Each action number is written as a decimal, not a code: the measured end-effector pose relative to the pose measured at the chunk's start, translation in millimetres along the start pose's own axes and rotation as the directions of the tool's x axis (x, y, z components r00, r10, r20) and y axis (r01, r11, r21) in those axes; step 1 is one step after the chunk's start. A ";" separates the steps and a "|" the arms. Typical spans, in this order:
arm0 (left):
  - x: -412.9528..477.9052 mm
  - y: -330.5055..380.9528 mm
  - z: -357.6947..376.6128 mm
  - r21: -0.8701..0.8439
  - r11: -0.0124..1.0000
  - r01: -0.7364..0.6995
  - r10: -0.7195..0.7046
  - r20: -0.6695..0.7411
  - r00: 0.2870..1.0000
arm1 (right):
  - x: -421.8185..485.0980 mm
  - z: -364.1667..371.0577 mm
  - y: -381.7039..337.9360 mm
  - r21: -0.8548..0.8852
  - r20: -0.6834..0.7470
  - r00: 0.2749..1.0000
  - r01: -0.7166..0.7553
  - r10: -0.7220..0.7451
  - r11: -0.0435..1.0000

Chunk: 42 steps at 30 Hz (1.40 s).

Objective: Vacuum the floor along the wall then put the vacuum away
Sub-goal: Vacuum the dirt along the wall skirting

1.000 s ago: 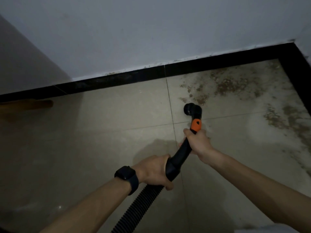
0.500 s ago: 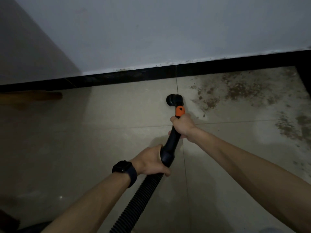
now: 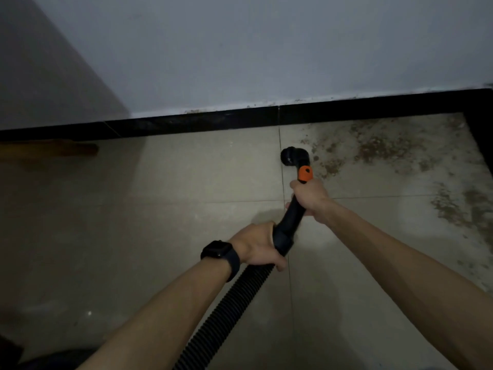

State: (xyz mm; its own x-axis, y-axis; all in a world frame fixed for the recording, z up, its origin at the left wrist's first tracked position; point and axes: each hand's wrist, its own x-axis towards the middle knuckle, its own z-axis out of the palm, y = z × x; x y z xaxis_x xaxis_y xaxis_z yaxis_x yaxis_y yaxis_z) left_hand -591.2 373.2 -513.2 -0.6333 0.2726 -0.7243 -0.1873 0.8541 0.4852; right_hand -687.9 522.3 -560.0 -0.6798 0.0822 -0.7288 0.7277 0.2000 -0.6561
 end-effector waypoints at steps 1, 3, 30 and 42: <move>2.5 4.2 1.6 0.000 1.000 -0.011 0.011 0.009 1.000 | 0.5 -6.4 1.8 0.000 -0.011 1.000 -0.003 0.003 1.000; 6.2 7.5 7.2 -0.007 0.999 -0.032 0.033 0.023 0.999 | 1.1 -14.1 6.4 -0.010 -0.025 1.000 -0.010 0.010 1.000; 9.4 -39.7 -12.6 -0.470 0.875 0.117 -0.044 0.164 0.985 | -18.0 23.7 -27.3 -0.066 0.097 0.990 0.105 -0.099 0.992; -7.1 -52.3 20.5 -0.006 1.000 -0.020 0.021 0.281 0.959 | -54.1 14.6 63.7 0.151 -0.027 0.999 0.031 -0.028 0.988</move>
State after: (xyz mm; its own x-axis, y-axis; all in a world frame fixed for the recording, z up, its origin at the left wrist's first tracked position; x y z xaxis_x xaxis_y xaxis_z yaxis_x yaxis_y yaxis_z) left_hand -561.5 335.7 -543.4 -0.4002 0.4039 -0.8227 -0.1793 0.8458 0.5025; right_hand -603.5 516.3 -565.3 -0.7018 0.1026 -0.7049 0.7115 0.0532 -0.7006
